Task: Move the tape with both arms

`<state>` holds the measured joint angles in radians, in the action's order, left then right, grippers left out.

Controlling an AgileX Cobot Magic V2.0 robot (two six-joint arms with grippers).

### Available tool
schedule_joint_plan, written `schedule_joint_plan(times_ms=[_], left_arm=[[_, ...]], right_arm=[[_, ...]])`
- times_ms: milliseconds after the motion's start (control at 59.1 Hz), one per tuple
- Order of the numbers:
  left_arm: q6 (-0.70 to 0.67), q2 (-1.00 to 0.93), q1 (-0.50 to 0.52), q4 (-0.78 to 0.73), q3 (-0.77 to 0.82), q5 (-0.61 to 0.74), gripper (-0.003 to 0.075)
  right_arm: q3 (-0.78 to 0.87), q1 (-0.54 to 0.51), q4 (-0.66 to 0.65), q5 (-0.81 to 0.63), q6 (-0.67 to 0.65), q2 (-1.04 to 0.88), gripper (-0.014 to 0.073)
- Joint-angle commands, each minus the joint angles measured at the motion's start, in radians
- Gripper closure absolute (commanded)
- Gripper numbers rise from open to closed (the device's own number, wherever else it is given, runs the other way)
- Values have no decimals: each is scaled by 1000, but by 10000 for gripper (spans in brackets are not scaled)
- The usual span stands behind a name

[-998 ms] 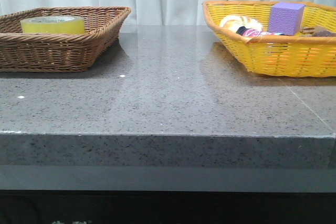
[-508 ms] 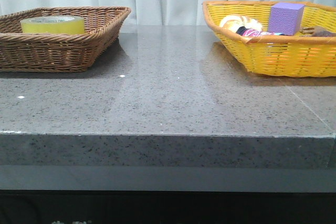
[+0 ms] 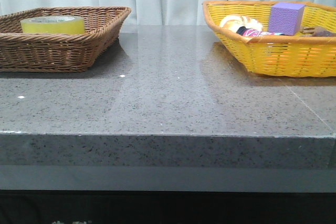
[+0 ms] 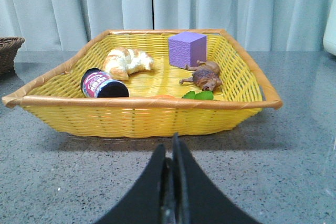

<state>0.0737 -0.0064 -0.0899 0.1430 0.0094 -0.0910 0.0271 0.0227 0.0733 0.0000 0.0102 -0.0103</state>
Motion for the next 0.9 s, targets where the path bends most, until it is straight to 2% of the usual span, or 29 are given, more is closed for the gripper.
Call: schedule_joint_plan(times_ms=[0,880], left_arm=[[-4,-18,1,8,39,82,740],[-4,-18,1,8,39,82,740]], right_arm=[[-25,-5,-13,-81,7,-27,662],[-25,-5,27,-51,44,-27,662]])
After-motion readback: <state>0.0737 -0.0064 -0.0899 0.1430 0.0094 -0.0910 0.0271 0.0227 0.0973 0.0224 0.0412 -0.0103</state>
